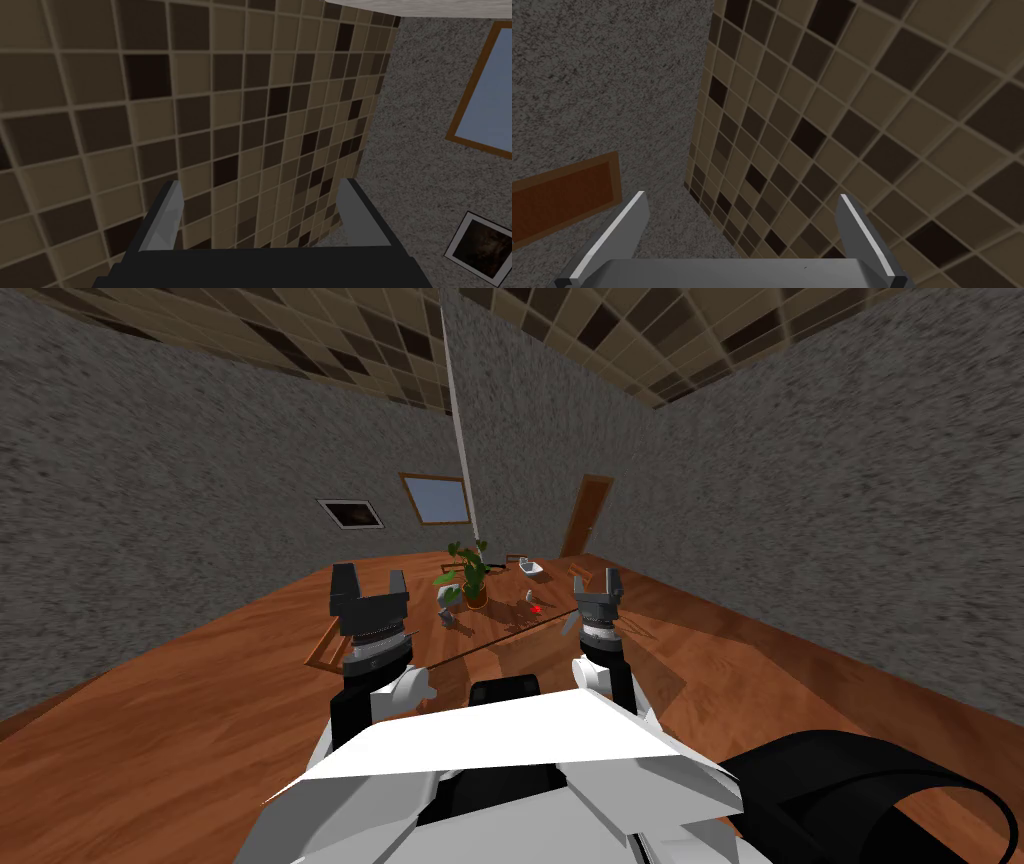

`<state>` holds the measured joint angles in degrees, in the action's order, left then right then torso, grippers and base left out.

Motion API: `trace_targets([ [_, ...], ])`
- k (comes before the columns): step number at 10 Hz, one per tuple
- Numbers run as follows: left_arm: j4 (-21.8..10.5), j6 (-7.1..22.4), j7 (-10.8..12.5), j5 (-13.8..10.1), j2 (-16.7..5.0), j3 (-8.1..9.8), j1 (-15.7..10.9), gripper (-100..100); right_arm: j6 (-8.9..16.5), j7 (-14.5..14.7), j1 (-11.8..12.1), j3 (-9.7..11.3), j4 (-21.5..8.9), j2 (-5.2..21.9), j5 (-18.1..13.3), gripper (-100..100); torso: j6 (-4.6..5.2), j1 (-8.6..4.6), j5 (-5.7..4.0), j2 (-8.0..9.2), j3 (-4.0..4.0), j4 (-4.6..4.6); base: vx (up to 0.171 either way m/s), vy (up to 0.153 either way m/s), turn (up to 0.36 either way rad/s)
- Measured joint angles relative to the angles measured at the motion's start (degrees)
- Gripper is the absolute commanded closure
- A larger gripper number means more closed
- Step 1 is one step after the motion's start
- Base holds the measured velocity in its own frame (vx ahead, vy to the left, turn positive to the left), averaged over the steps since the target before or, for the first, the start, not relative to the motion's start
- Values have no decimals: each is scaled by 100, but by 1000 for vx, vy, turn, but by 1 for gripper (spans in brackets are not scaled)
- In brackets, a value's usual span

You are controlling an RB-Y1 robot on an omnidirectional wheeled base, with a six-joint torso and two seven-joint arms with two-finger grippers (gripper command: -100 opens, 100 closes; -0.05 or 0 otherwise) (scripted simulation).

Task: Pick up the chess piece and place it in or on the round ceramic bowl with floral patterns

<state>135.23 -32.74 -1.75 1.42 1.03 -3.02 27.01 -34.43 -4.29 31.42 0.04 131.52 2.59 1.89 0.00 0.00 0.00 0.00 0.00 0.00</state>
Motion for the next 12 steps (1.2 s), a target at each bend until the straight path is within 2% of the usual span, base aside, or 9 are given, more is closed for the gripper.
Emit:
trace_targets([
  [2,-212,-51,114,-221,-164,107,-86,-100,0,0,0,1,0,-1,0,0,2,-26,-5,-3,-2,-1,6,-83,-119],
  [6,-764,-297,525,-881,-507,445,-167,-100,0,0,0,1,0,-1,0,0,2,-37,-9,-6,-3,-1,11,-88,-139],
  [12,-1590,-557,924,-1590,-718,794,-405,-100,0,0,0,0,0,0,0,0,1,-18,-4,-1,0,0,6,-49,-147],
])
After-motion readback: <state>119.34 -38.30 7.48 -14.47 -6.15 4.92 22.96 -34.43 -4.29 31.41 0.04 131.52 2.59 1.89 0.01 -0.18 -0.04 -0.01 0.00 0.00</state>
